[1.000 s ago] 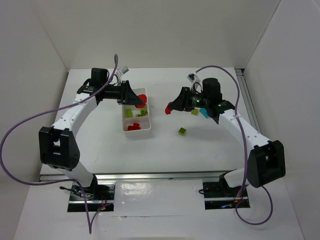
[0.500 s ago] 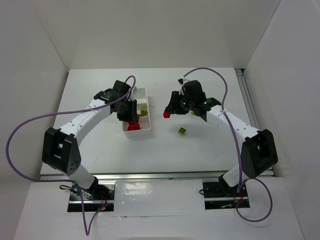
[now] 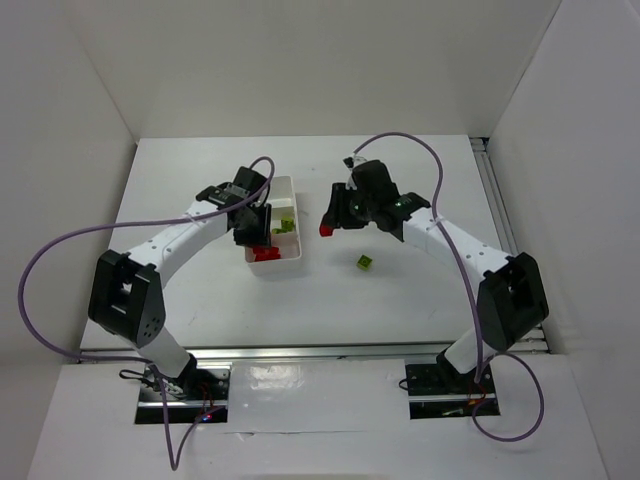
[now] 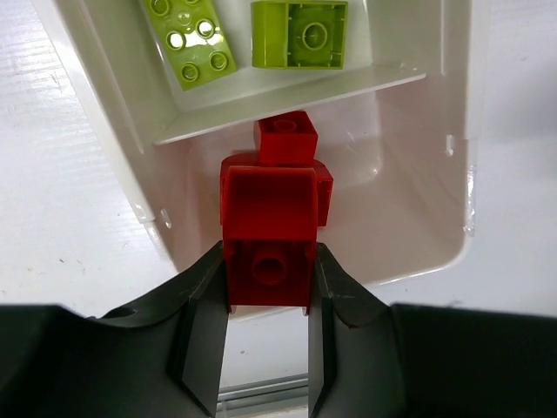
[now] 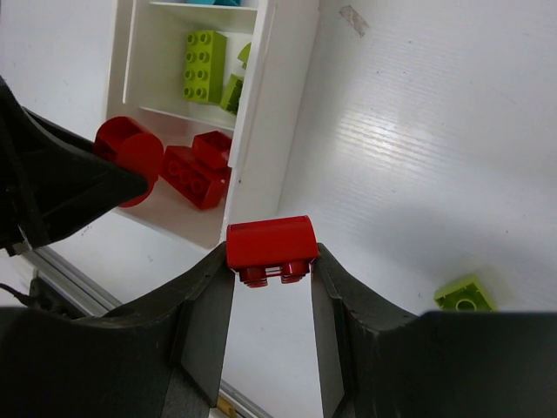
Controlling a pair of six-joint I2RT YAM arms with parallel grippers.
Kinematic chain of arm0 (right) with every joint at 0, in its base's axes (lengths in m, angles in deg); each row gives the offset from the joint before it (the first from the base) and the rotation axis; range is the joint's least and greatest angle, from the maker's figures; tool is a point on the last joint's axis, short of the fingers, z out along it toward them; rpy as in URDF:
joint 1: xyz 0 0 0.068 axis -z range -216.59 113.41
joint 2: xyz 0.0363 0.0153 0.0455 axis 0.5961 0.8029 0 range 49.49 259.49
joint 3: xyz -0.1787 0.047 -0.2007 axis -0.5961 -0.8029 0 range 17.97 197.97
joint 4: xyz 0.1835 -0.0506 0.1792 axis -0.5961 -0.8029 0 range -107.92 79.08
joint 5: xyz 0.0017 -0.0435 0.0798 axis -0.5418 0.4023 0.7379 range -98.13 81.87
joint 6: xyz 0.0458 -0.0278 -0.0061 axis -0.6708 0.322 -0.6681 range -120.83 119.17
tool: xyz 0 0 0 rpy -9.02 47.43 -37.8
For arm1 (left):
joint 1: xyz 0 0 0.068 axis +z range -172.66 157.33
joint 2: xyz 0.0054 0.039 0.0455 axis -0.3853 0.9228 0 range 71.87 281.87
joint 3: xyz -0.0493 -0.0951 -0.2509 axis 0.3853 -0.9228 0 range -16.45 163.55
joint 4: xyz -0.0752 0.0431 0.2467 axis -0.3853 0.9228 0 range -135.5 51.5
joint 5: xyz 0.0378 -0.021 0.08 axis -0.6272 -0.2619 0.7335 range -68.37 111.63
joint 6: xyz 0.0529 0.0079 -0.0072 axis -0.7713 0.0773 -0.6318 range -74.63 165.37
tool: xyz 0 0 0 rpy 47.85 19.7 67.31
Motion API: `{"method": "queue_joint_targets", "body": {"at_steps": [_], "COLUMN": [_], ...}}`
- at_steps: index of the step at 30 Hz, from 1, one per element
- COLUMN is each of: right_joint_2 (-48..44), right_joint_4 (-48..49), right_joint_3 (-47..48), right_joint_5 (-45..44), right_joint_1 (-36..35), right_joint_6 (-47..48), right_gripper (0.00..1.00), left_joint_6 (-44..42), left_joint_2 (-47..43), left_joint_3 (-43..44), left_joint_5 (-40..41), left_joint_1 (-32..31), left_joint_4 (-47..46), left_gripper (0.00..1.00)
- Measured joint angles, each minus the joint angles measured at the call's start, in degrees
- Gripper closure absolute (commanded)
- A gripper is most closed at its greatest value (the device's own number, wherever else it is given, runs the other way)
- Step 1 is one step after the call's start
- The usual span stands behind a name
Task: Sort the legos into containers by color
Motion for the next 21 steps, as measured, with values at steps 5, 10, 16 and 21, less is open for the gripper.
{"method": "queue_joint_targets", "body": {"at_steps": [5, 10, 16, 21], "right_joint_2": [1.22, 5.57, 11.98, 17.55], "right_joint_4": [-0.2, -0.44, -0.39, -0.11], "right_joint_3": [1.6, 6.58, 12.7, 17.09], "right_joint_5": [-0.92, -1.4, -1.9, -2.91], "right_joint_1": [-1.44, -4.55, -8.96, -11.28], "right_joint_6": [-0.02, 0.83, 2.62, 3.91], "right_gripper": [0.96, 0.96, 0.94, 0.89], "left_joint_6": [0.02, -0.04, -0.15, 0.15], "left_joint_2": [0.55, 0.44, -3.76, -6.84], "left_joint_3": [0.33, 4.81, 10.84, 11.72], "left_joint_5": [0.5, 0.72, 0.13, -0.5], "left_joint_1": [-0.46, -0.9, 3.48, 10.32], "left_joint_4": [0.46, 2.93, 4.85, 5.38], "left_gripper": [0.27, 0.22, 0.22, 0.22]}}
